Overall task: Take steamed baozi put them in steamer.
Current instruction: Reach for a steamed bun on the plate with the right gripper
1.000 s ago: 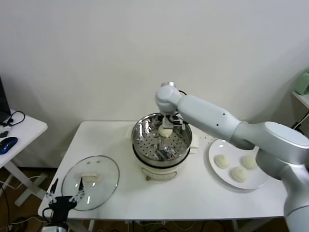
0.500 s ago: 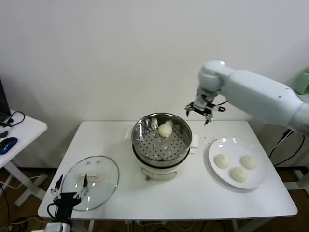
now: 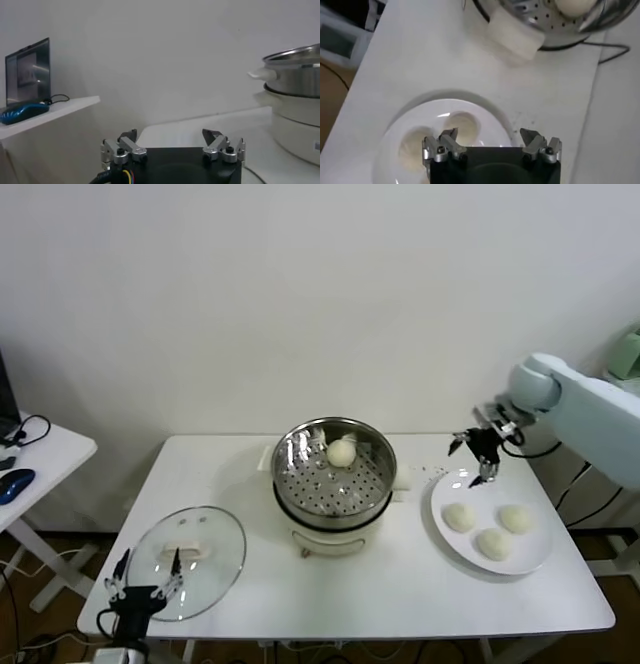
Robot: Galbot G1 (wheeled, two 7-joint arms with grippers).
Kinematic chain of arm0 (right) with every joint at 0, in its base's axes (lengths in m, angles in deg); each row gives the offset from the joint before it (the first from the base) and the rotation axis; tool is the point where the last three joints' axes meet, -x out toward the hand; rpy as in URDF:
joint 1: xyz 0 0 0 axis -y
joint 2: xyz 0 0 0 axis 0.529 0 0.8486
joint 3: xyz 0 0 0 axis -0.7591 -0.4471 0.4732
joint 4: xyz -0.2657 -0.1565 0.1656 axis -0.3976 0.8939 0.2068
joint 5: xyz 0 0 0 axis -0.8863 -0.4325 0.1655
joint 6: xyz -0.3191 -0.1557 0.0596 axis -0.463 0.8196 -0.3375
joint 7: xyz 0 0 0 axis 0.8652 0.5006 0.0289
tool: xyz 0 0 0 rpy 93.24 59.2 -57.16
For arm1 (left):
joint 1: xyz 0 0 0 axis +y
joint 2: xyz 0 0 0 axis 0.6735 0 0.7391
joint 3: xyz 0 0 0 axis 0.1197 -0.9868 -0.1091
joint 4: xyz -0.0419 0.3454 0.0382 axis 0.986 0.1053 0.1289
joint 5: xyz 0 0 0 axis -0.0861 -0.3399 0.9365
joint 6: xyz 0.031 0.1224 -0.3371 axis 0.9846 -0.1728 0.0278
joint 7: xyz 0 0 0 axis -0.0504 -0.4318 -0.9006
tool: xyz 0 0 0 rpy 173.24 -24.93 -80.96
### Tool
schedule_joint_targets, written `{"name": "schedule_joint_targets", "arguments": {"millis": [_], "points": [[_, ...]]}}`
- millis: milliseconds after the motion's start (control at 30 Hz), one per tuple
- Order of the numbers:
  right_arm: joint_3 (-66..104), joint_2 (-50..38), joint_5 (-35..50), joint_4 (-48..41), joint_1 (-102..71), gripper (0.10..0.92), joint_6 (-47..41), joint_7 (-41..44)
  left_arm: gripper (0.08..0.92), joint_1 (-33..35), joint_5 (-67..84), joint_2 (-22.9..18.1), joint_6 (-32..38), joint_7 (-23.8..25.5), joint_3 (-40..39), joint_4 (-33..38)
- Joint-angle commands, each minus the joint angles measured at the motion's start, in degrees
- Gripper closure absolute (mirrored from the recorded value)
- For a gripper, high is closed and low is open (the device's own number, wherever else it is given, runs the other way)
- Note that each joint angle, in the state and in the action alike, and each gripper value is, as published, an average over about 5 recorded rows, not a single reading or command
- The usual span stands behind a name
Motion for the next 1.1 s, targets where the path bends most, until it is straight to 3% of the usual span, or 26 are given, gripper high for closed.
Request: {"name": "schedule_joint_targets", "arguments": {"millis": [33, 333, 1100], "points": [[11.8, 0.3, -4.4, -7.3, -13.9, 0.203, -2.5, -1.7, 0.177, 0.2, -0.4, -0.2, 0.1, -0.1, 0.1, -0.7], [13.5, 5.7, -7.4, -13.3, -14.1, 0.203, -1.5, -1.9, 0.177, 0.1, -0.6, -0.5, 0.3, -0.2, 0.4, -1.7], [13.0, 10.4, -8.5, -17.1, -14.5, 0.203, -1.5, -1.7, 0.177, 0.1, -0.7, -0.9, 0.5, -0.3, 0.7, -2.0]]}}
